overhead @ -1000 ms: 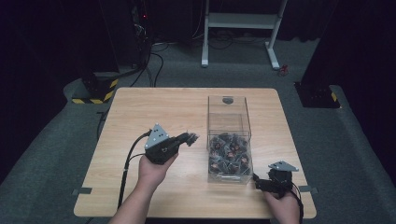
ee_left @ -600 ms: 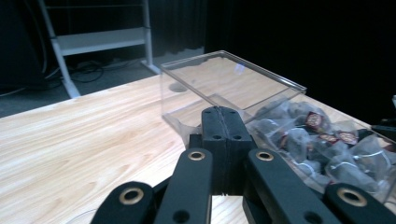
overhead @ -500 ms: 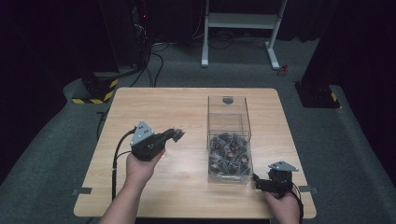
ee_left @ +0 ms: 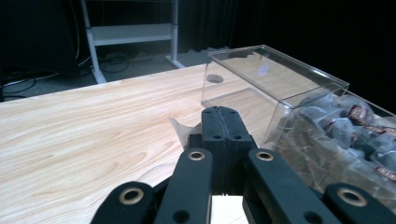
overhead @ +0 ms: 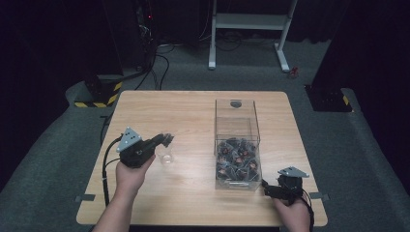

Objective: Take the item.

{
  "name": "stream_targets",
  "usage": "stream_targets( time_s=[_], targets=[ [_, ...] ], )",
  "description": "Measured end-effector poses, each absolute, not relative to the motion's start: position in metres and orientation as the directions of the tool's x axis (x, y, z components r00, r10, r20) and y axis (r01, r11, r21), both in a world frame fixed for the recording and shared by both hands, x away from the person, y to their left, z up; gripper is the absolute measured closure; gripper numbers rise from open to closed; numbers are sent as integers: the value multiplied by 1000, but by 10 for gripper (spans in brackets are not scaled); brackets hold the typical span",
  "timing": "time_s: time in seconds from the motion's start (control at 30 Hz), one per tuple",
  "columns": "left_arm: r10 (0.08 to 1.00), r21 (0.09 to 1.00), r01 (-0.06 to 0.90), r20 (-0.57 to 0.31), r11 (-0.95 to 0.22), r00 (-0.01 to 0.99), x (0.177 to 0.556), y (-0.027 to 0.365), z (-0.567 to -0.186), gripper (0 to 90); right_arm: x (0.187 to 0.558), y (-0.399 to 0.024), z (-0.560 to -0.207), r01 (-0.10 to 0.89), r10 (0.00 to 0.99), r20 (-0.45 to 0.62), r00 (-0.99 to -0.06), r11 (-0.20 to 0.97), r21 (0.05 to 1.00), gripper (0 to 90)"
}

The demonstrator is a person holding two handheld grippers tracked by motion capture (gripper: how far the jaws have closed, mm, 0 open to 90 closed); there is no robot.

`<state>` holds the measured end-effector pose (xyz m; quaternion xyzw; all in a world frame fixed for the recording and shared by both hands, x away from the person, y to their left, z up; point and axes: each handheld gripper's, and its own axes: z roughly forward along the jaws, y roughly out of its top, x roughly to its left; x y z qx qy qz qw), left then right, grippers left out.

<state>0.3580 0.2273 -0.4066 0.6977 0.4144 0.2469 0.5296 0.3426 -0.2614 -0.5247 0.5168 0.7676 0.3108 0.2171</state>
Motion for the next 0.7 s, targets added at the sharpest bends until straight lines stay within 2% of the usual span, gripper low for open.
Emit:
stream_targets(
  time_s=[0.7],
  targets=[
    [867,918,382,-102,-107,488,363,244,-433,900,342,-261,-525,660,929,-11,-370,271,700,98]
  ],
)
